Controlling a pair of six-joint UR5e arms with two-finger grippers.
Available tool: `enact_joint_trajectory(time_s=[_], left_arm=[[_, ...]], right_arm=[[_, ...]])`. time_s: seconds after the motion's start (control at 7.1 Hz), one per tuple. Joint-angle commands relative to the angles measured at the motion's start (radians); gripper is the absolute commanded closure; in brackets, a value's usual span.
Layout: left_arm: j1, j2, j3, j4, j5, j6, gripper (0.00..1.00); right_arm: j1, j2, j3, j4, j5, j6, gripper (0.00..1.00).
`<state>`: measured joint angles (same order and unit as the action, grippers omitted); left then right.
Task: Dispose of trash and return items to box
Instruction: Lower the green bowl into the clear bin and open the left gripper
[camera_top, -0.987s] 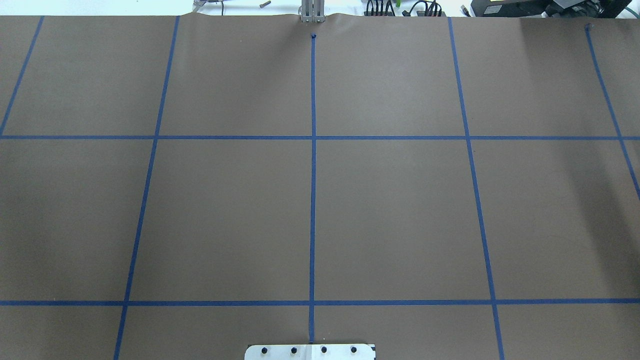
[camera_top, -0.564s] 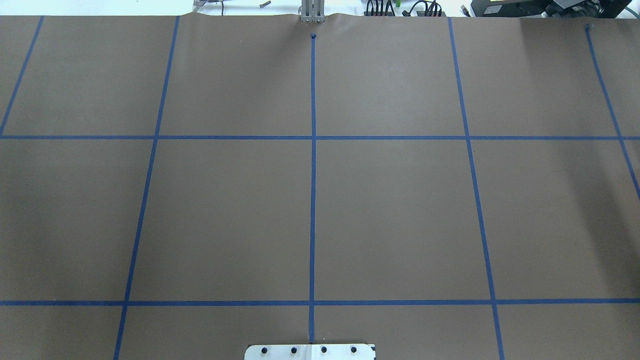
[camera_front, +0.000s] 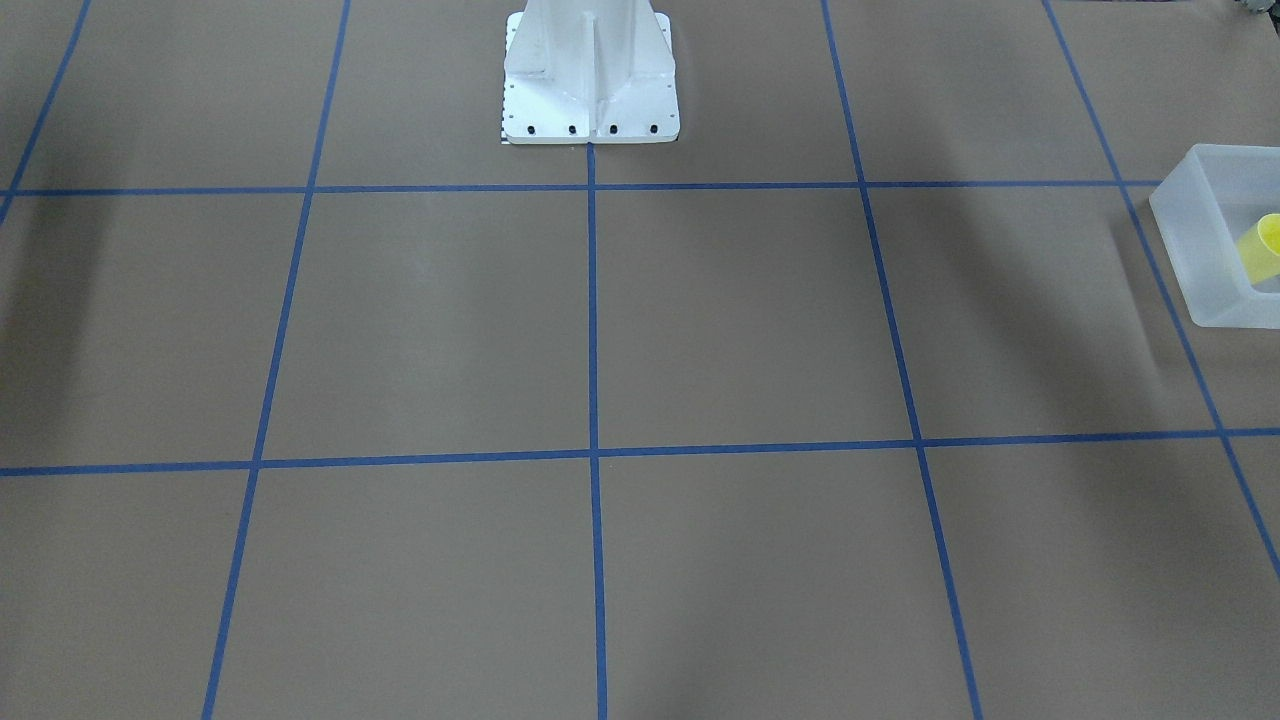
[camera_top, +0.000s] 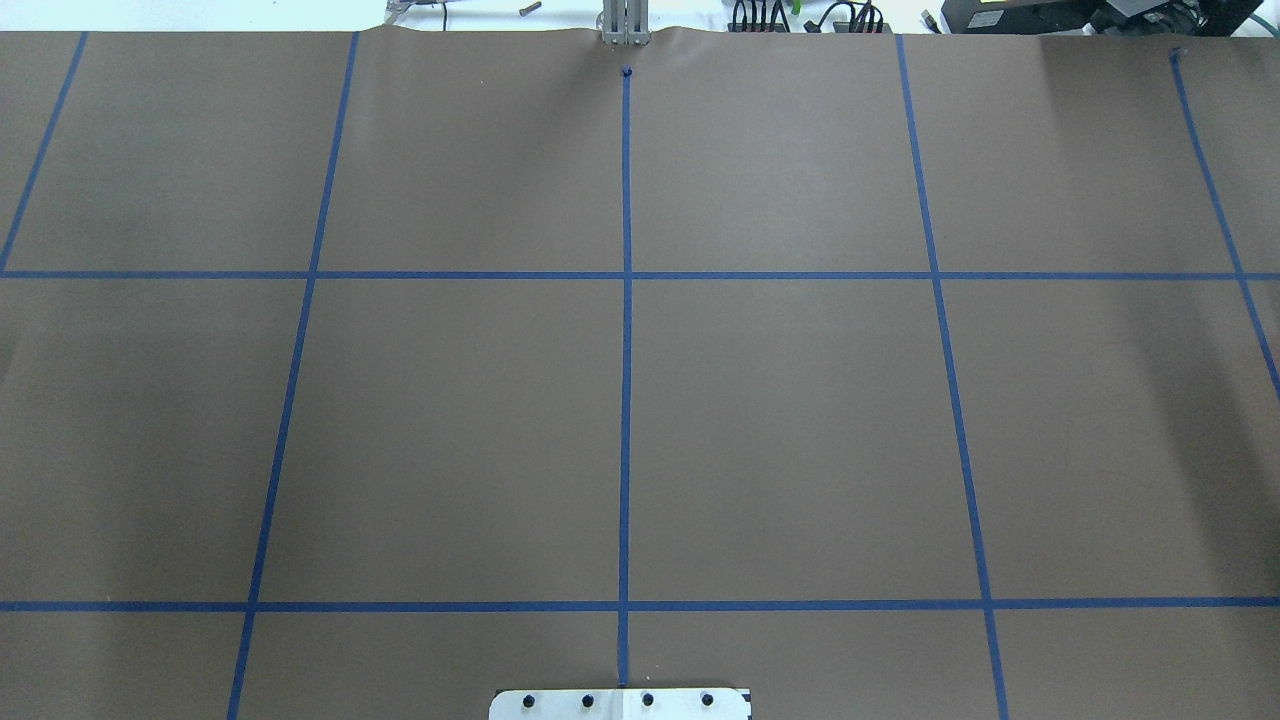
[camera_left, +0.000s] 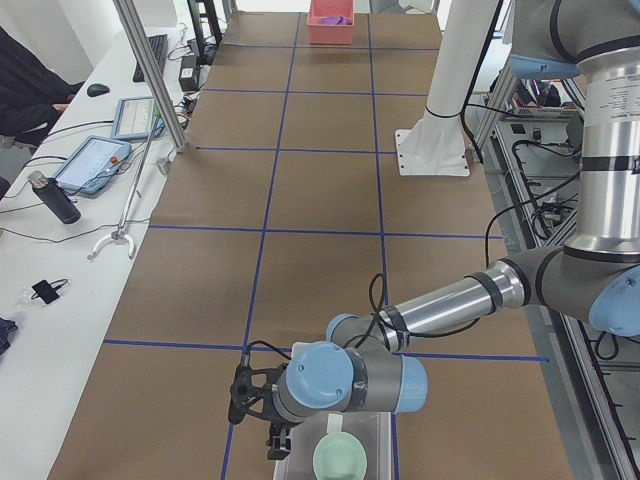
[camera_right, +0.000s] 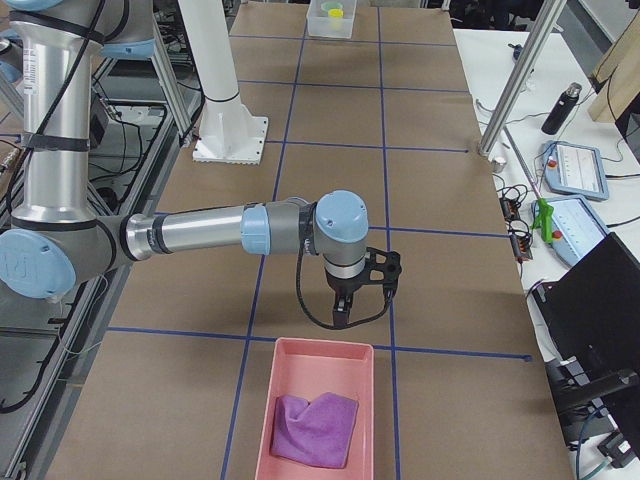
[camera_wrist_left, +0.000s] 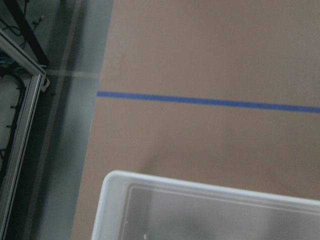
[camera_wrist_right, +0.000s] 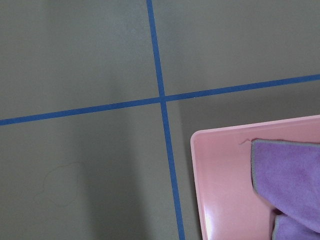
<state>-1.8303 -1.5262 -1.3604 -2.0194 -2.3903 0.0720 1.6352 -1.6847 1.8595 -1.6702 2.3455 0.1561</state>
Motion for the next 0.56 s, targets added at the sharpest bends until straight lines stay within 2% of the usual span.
enact_joint_trajectory(time_s=[0.0,0.14,0.42], left_arm=[[0.174,-0.020,-0.130,0.005,0.002,-0.180,0.01],[0.243,-0.015,-0.185,0.007,0.026,-0.243,0.01],[0.270,-0.008,-0.201,0.008,0.031,-0.264,0.01]], right_arm=[[0.000,-0.004,-0.008,0.000,-0.003,-0.001,0.00],[0.000,-0.012,-0.016,0.000,-0.008,-0.001,0.00],[-0.001,-0.018,-0.063,0.000,-0.006,0.000,0.00]])
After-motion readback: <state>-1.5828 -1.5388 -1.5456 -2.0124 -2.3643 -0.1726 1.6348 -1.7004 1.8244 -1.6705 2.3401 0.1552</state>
